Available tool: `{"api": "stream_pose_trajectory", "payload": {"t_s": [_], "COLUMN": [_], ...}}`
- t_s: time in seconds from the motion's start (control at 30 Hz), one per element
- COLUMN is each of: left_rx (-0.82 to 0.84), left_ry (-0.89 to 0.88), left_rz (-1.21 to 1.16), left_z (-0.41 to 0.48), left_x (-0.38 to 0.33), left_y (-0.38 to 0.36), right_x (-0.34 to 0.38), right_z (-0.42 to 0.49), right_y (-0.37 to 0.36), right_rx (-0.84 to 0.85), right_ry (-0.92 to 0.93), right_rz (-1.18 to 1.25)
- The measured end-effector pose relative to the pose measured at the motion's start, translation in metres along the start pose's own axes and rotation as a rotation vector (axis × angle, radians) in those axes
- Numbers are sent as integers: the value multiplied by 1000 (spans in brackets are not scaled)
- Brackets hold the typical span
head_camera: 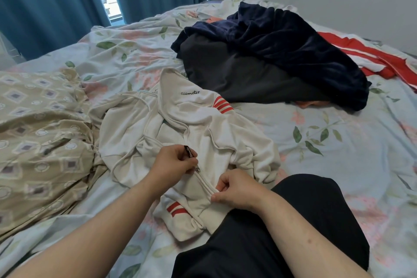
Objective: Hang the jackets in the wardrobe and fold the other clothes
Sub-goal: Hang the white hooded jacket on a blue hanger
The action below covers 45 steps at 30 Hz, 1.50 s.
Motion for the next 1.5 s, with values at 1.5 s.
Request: {"api": "stream_pose_trajectory", "payload": {"t_s": [1.5], "left_rx": [65], "left_ry": [61], "left_rz": [-61], "left_z": [34], "left_x": [3], "left_y": [13], "right_x": [8], "right_z": [-1], "right_y": [11], "right_rx": [103], "right_ry": [37], "right_rz": [191]}}
Point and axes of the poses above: each hand's wrist, its own z-axis towards the middle knuckle, its own y-axis out of the back of the hand, x = y × z, the point moved 4 cm from there along z, towards the middle knuckle, and after that the axes turned 6 degrees about -z, right-handed, at the moved point
